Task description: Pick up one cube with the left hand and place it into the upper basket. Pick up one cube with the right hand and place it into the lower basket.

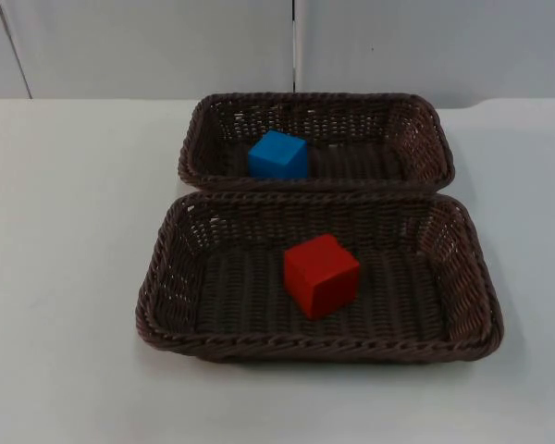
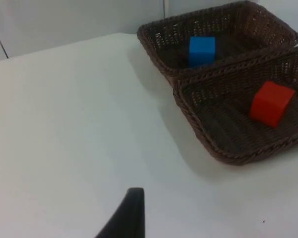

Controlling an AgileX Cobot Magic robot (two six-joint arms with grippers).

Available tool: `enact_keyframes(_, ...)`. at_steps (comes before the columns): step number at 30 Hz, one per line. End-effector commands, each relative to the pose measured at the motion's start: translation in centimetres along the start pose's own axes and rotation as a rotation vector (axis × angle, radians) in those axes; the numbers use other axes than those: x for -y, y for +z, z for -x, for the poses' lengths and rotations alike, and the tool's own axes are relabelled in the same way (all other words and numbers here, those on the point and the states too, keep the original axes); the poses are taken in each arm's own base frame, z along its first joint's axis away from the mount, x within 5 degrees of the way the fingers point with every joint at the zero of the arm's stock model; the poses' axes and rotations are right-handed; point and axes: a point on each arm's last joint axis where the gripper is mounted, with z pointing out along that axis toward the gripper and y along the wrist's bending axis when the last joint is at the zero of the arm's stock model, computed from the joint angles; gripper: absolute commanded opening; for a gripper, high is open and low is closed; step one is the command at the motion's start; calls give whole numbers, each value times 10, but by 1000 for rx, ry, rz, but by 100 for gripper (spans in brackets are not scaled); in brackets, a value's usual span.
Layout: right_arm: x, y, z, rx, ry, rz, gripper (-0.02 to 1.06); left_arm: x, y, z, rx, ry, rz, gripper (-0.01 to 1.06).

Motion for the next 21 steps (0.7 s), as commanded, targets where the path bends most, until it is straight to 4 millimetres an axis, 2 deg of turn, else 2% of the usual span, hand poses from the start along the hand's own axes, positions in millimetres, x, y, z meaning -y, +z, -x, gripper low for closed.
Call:
enact_keyframes(1,-1,-4,-7,-9,4,-1,67,-1,1,-3,-11,-4,7,98)
enact_keyframes(12,-4,-30,-19,7,7,-42,67,-2,3,-6,-36,-23,20,98)
enact_keyframes(21,-1,-53,-38,-28,51,-142,67,-1,5,-8,-44,-18,12,98)
